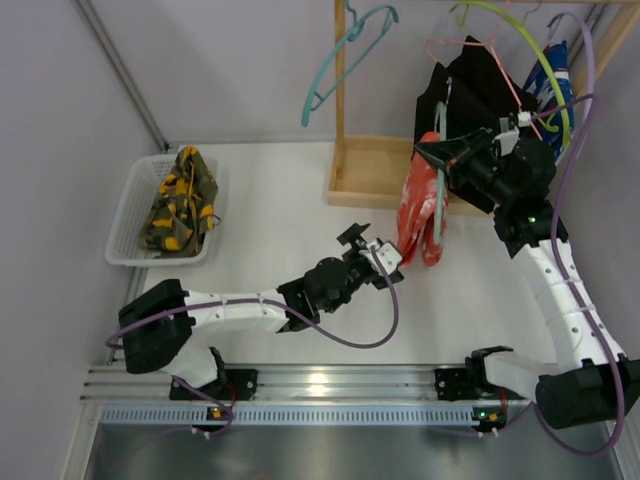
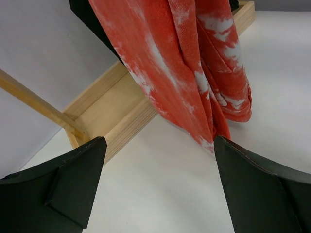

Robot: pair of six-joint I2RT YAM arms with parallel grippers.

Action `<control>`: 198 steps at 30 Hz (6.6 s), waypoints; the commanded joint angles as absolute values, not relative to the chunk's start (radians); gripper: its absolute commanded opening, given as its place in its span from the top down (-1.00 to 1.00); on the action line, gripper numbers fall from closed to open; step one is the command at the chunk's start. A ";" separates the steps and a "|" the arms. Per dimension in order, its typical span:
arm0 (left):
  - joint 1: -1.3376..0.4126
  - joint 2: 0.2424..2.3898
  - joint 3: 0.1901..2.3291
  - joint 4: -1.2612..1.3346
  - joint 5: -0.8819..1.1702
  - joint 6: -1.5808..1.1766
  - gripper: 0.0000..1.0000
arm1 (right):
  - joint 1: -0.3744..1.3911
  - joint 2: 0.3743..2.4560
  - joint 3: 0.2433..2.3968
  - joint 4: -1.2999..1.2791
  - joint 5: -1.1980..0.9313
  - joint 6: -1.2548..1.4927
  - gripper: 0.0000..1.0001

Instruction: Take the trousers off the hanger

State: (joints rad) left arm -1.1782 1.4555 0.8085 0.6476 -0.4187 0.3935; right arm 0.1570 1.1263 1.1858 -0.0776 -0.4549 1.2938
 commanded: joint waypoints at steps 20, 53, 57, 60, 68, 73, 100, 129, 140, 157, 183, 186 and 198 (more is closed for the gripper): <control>-1.121 1.790 1.110 0.994 -0.500 0.269 -0.88 | 0.170 1.101 1.404 0.049 -0.442 1.325 1.00; -1.086 1.854 1.161 0.999 -0.515 0.238 -0.96 | 0.206 1.172 1.450 0.071 -0.448 1.312 1.00; -1.033 1.884 1.206 0.979 -0.515 0.221 -0.85 | 0.204 1.175 1.463 0.061 -0.449 1.305 1.00; -1.009 1.875 1.203 0.979 -0.497 0.230 -0.74 | 0.206 1.177 1.463 0.067 -0.449 1.305 1.00; -1.002 1.813 1.132 0.994 -0.431 0.252 -0.71 | 0.206 1.180 1.445 0.084 -0.451 1.309 1.00; -1.002 1.775 1.094 0.994 -0.410 0.244 -0.75 | 0.206 1.187 1.456 0.090 -0.446 1.298 1.00; -0.997 1.862 1.226 0.994 -0.417 0.291 -0.78 | 0.227 1.189 1.451 0.092 -0.468 1.308 1.00; -0.968 1.514 1.348 0.606 -0.353 0.114 1.00 | 0.224 1.149 1.203 0.215 -0.575 1.164 1.00; -0.968 1.427 1.528 0.430 -0.338 0.023 1.00 | 0.172 1.147 1.016 0.229 -0.594 1.180 1.00; -0.968 1.358 1.819 0.288 -0.347 0.092 1.00 | 0.071 1.167 0.813 0.313 -0.661 1.160 1.00; -0.743 1.062 1.618 0.045 -0.324 -0.081 1.00 | 0.046 1.189 0.811 0.232 -0.652 0.989 1.00; -0.634 0.994 1.557 0.005 -0.313 -0.136 1.00 | 0.048 1.192 0.818 0.216 -0.652 0.977 1.00; -0.132 0.755 1.397 -0.109 -0.439 -0.204 1.00 | 0.046 1.192 0.854 0.207 -0.658 0.963 1.00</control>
